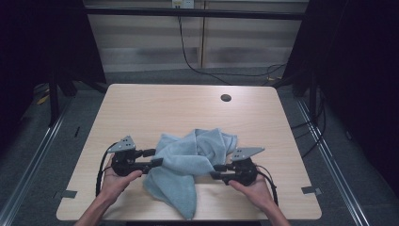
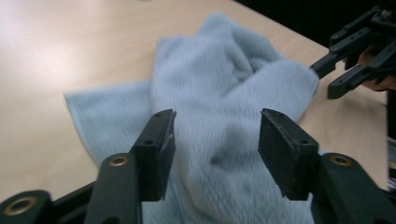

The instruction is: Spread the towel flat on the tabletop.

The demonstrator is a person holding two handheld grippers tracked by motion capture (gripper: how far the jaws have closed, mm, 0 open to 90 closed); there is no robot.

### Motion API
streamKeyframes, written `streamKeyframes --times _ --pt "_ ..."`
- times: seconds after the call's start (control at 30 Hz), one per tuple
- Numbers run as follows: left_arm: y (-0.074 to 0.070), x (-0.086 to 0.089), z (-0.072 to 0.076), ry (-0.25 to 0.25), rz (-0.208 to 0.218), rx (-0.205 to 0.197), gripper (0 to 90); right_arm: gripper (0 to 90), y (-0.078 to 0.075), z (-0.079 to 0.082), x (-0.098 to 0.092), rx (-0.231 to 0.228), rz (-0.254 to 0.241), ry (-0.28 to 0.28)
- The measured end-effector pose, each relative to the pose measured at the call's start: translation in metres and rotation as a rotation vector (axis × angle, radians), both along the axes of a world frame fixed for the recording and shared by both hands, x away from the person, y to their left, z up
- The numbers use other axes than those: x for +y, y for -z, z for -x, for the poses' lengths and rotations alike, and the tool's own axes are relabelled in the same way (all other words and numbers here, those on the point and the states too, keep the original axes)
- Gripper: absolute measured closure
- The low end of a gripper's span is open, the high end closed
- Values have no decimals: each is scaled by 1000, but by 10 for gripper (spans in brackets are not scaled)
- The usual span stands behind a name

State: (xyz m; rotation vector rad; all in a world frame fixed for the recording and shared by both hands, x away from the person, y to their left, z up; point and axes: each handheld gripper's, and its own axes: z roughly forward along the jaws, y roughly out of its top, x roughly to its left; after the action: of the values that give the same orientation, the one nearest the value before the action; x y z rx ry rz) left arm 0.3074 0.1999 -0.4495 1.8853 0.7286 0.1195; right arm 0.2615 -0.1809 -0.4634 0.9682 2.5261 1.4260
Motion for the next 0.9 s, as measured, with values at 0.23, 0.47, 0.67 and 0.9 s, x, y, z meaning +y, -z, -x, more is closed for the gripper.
streamKeyframes --times 0.23,0.47,0.67,0.9 --pt "8 -23 -45 -50 -36 71 574 462 -9 -54 -10 -20 -20 140" --pt "34 -49 -59 -44 -58 155 394 368 5 -105 9 4 -4 159" --pt "42 -58 -55 30 -85 179 442 398 38 -99 35 43 78 90" --pt "28 -53 -52 2 -49 129 751 774 27 -89 30 -6 35 132"
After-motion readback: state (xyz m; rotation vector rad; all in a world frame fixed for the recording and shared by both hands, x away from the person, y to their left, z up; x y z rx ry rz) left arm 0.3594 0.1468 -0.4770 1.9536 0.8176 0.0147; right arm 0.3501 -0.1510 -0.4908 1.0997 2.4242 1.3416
